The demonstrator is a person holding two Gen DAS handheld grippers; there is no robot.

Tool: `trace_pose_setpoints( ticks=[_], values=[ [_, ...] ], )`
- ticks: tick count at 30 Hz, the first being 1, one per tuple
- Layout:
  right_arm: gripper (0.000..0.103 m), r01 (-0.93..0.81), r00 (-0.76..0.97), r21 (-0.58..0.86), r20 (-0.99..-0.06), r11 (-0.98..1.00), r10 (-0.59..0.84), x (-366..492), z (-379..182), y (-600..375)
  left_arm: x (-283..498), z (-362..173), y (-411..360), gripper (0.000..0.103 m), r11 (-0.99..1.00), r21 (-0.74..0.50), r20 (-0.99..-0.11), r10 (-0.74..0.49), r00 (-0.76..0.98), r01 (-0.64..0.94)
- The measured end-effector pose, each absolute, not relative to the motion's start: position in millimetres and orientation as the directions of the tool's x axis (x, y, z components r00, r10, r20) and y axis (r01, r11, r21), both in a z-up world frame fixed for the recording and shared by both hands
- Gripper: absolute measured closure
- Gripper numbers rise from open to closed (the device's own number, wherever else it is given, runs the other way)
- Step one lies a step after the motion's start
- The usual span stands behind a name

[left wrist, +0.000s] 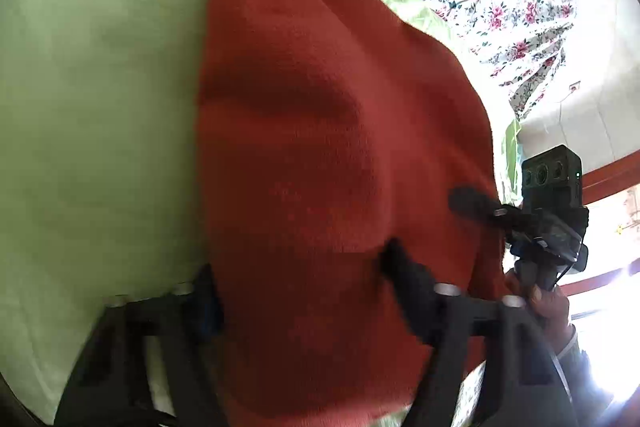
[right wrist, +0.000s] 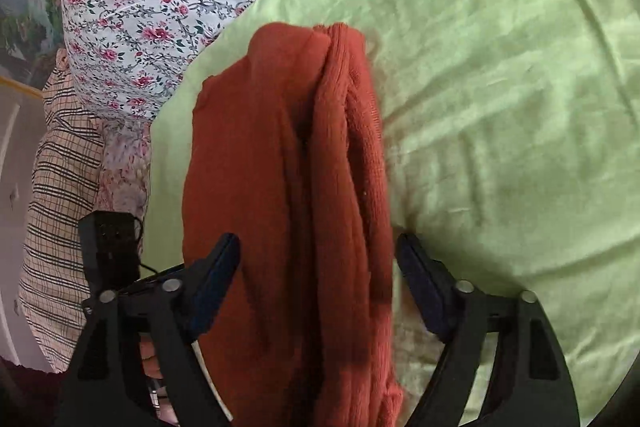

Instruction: Fold small clothes

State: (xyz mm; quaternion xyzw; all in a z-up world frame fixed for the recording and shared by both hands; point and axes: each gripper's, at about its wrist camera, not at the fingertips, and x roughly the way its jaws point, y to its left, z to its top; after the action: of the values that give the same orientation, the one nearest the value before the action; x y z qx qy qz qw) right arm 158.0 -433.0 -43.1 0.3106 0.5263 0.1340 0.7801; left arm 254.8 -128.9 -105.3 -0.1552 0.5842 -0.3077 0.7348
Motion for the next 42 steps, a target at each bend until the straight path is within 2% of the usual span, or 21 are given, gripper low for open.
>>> trace_pose_setpoints(
  ticks=[1, 2, 4, 11, 18, 21, 24, 27, 30, 32, 37, 42],
  values=[
    [0.055, 0.117, 0.4, 0.628, -0.739, 0.769, 0.542, 159.8, -46.2, -430.5, 256.1, -106.3, -130.7, 0.052, 0.765, -0.582, -0.764, -0.631, 0.137, 0.274],
    [0.061, 0.125, 0.387, 0.625, -0.746, 0.77, 0.542, 160.9, -49.9, -427.3, 254.4, -104.8, -130.4, 0.068, 0.758, -0.589, -0.755, -0.639, 0.143, 0.279],
    [0.067, 0.12, 0.394, 0.643, -0.73, 0.757, 0.558, 160.2, -48.6, -421.6, 248.4, -93.4, -124.8, 0.077, 0.723, -0.627, -0.716, -0.682, 0.15, 0.29],
    [0.074, 0.085, 0.436, 0.743, -0.627, 0.663, 0.646, 143.7, -25.0, -379.4, 210.3, -42.5, -54.3, 0.079, 0.716, -0.619, -0.672, -0.695, 0.254, 0.322],
    [0.075, -0.008, 0.345, 0.78, -0.585, 0.626, 0.734, 142.6, -31.3, -291.1, 181.7, -30.5, 25.9, 0.079, 0.77, -0.593, -0.704, -0.638, 0.311, 0.236],
    [0.075, -0.027, 0.296, 0.785, -0.585, 0.619, 0.755, 145.8, -41.5, -255.3, 171.6, -36.7, 56.1, 0.079, 0.783, -0.597, -0.715, -0.618, 0.327, 0.174],
    [0.075, -0.043, 0.249, 0.765, -0.614, 0.642, 0.749, 146.2, -53.4, -230.7, 163.8, -53.7, 78.7, 0.074, 0.805, -0.582, -0.747, -0.585, 0.317, 0.113],
    [0.067, -0.044, 0.238, 0.688, -0.697, 0.724, 0.676, 148.6, -60.2, -216.3, 161.4, -64.9, 83.6, 0.065, 0.829, -0.556, -0.779, -0.546, 0.31, 0.064],
    [0.057, -0.011, 0.248, 0.658, -0.727, 0.753, 0.64, 148.1, -58.0, -221.3, 158.3, -61.3, 87.8, 0.059, 0.835, -0.549, -0.781, -0.529, 0.333, 0.039],
    [0.056, -0.004, 0.276, 0.627, -0.748, 0.779, 0.603, 146.0, -47.9, -229.2, 154.7, -55.8, 93.6, 0.048, 0.857, -0.515, -0.796, -0.489, 0.356, 0.027],
    [0.056, -0.036, 0.433, 0.529, -0.757, 0.848, 0.49, 138.6, -2.2, -249.8, 146.9, -34.8, 96.0, 0.047, 0.9, -0.435, -0.814, -0.409, 0.413, 0.033],
    [0.056, -0.103, 0.411, 0.544, -0.739, 0.833, 0.534, 153.2, 7.1, -228.8, 145.5, -32.1, 95.9, 0.042, 0.916, -0.397, -0.824, -0.384, 0.417, 0.058]
  ],
)
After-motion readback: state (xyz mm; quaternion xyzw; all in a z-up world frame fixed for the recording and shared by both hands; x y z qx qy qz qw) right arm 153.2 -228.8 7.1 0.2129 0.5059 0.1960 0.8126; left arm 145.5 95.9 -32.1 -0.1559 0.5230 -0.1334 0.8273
